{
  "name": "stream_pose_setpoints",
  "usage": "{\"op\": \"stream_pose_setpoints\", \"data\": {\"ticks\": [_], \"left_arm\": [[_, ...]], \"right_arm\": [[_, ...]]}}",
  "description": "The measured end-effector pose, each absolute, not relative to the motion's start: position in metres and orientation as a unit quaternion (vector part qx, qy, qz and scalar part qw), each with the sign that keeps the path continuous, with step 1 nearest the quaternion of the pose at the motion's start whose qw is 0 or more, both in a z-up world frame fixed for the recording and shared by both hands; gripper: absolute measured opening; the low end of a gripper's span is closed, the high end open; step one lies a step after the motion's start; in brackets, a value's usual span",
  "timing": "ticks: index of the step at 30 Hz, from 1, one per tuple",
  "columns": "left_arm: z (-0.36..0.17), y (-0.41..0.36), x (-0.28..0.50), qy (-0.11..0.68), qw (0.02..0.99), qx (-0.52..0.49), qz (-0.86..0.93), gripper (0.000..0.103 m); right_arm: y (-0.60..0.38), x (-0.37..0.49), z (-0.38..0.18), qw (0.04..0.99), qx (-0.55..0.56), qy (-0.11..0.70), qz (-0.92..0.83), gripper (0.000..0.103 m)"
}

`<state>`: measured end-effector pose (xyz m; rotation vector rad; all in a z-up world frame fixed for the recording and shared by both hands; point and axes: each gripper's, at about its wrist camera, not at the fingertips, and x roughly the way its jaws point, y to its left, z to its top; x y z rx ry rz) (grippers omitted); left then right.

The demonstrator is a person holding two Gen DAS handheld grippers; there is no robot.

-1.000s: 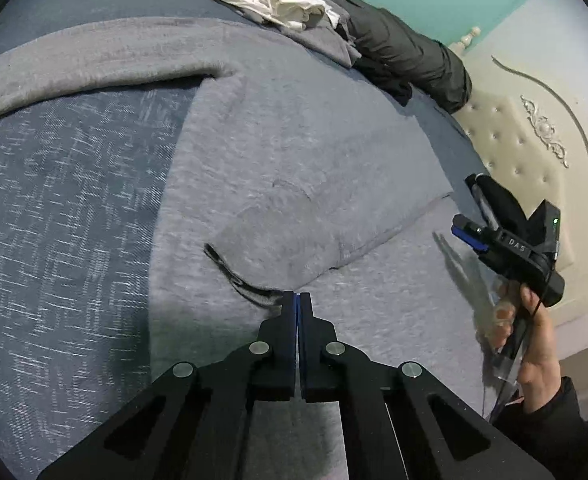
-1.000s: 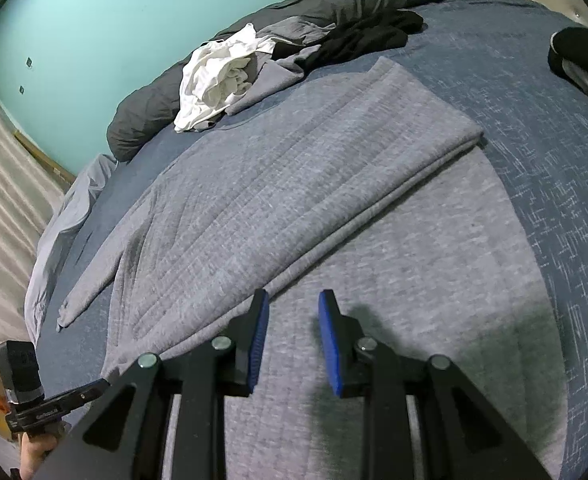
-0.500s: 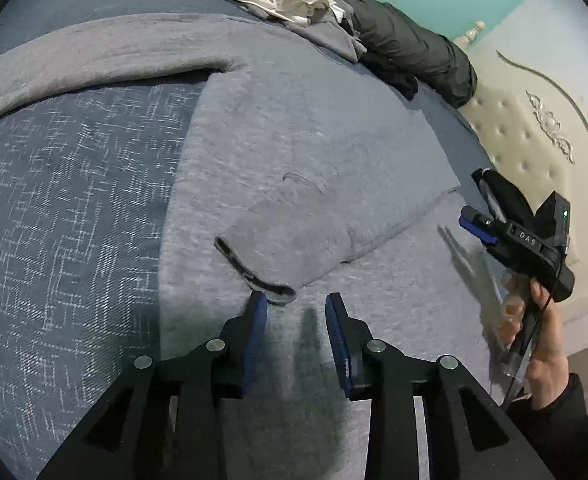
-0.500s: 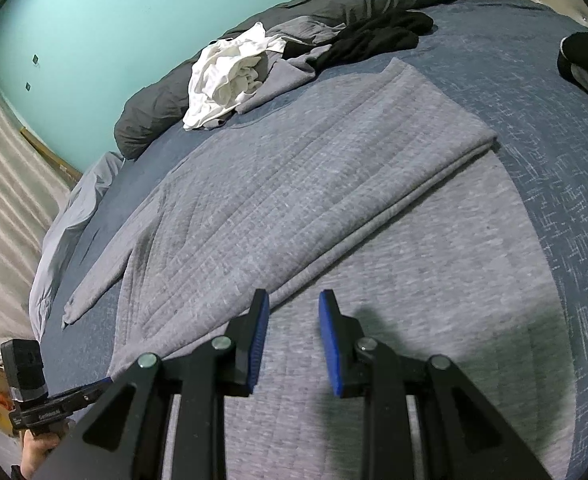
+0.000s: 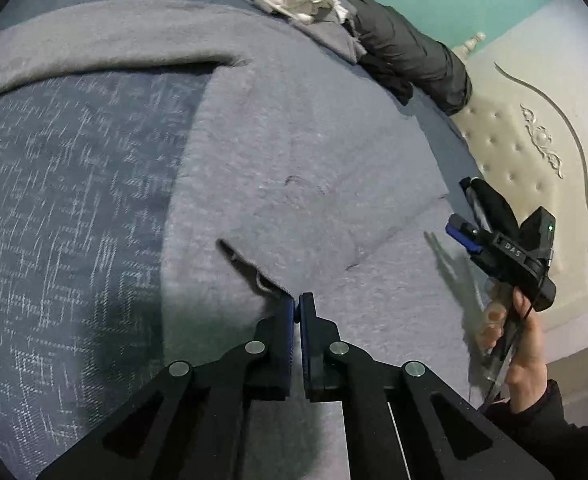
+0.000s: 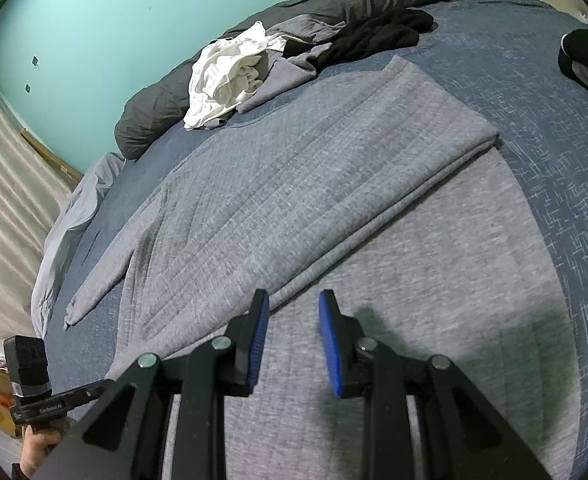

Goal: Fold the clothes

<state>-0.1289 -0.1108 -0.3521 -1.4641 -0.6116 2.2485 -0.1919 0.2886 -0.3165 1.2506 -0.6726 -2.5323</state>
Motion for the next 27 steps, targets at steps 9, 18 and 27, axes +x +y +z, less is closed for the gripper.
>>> {"op": "stream_pose_setpoints", "data": {"ticks": [9,18,27], "left_arm": [[-0.342,-0.123,-0.125,-0.214,0.155,-0.514,0.816,0.004],[-0.360,-0.094,-0.156,-0.172,0.168,-0.528,0.815,0.010],[-0.326,-0.156,-0.151,-0.250,0.110,-0.464,0.843,0.046]], "right_arm": [[0.289,-0.192,-0.315,0.120,0.428,-0.226,-0.867,0.025],[0.283,-0.192,-0.314,0.124,0.428,-0.222,-0.867,0.025],[0.287,-0.197,-0.309,0.129,0.421,-0.236,-0.866,0.025]]}}
